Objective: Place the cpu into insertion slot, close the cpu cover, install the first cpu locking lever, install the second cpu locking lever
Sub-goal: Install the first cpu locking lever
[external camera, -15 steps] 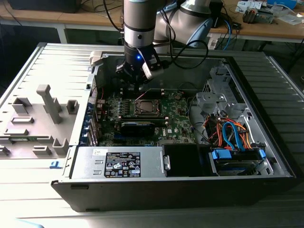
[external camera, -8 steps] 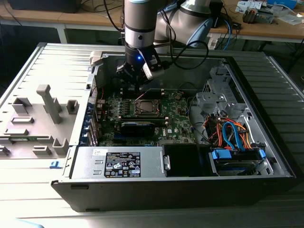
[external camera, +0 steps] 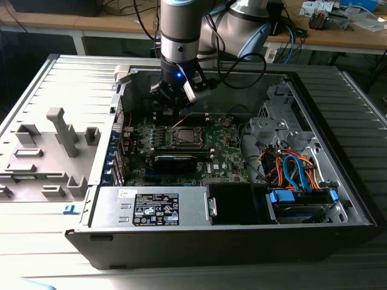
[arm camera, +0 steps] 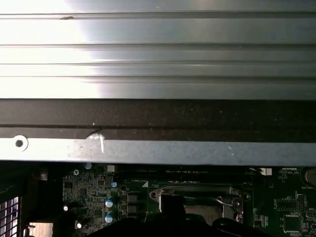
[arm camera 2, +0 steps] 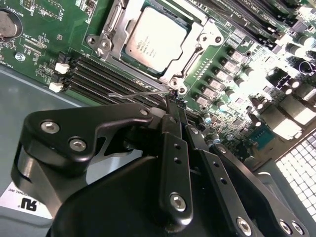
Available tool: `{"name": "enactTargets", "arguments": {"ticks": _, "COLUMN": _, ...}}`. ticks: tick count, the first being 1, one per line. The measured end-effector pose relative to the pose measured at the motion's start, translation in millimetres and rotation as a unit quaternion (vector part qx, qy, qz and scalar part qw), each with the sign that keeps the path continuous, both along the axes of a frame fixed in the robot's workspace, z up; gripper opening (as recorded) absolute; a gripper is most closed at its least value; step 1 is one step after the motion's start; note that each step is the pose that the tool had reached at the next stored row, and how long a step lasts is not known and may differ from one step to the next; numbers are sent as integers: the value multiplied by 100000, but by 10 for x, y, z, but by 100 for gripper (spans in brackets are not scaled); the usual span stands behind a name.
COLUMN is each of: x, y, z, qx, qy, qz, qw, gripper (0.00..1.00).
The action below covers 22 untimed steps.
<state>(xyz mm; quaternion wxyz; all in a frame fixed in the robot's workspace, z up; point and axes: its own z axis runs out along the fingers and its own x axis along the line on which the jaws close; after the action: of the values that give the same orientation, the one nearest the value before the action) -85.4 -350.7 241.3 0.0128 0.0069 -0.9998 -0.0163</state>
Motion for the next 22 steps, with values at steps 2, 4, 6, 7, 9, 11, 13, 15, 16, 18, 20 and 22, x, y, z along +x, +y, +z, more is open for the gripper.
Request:
{"name": "enactTargets", "arguments": {"ticks": 2, "x": 8, "y": 0, "z": -4, "qx": 1, "qy": -2, "qz": 1, "qw": 100000, "gripper": 11}}
{"name": "enactTargets", "arguments": {"ticks": 4, "x": 16, "y": 0, "z": -11, "qx": 9, "qy": -5, "qz": 2, "qw": 100000, "gripper": 11}}
{"name": "enactTargets", "arguments": {"ticks": 6, "x": 24, "y": 0, "z": -17, "qx": 5, "qy": 0, "qz": 1, "qw": 100000, "gripper": 11}}
{"name": "enactTargets", "arguments": {"ticks": 7, "x": 29, "y": 0, "z": -21, "qx": 5, "qy": -4, "qz": 0, "qw": 100000, "gripper": 11}}
{"name": "enactTargets", "arguments": {"ticks": 9, "x": 41, "y": 0, "z": -30, "qx": 0, "qy": -1, "qz": 0, "qw": 100000, "gripper": 11}}
{"name": "enactTargets", "arguments": {"ticks": 11, "x": 48, "y": 0, "z": -38, "qx": 6, "qy": -5, "qz": 4, "qw": 100000, "gripper": 11}}
{"name": "enactTargets", "arguments": {"ticks": 13, "x": 53, "y": 2, "z": -44, "qx": 1, "qy": -1, "qz": 101, "qw": 100000, "gripper": 11}}
{"name": "enactTargets", "arguments": {"ticks": 15, "x": 55, "y": 11, "z": -48, "qx": 6, "qy": -4, "qz": 449, "qw": 99999, "gripper": 11}}
{"name": "enactTargets", "arguments": {"ticks": 16, "x": 55, "y": 16, "z": -49, "qx": 4, "qy": -5, "qz": 734, "qw": 99997, "gripper": 11}}
{"name": "enactTargets", "arguments": {"ticks": 18, "x": 55, "y": 32, "z": -52, "qx": 7, "qy": -2, "qz": 1629, "qw": 99987, "gripper": 11}}
{"name": "enactTargets", "arguments": {"ticks": 20, "x": 54, "y": 73, "z": -58, "qx": -2, "qy": 1, "qz": 2267, "qw": 99974, "gripper": 11}}
{"name": "enactTargets", "arguments": {"ticks": 22, "x": 57, "y": 84, "z": -68, "qx": 2, "qy": -8, "qz": 2538, "qw": 99968, "gripper": 11}}
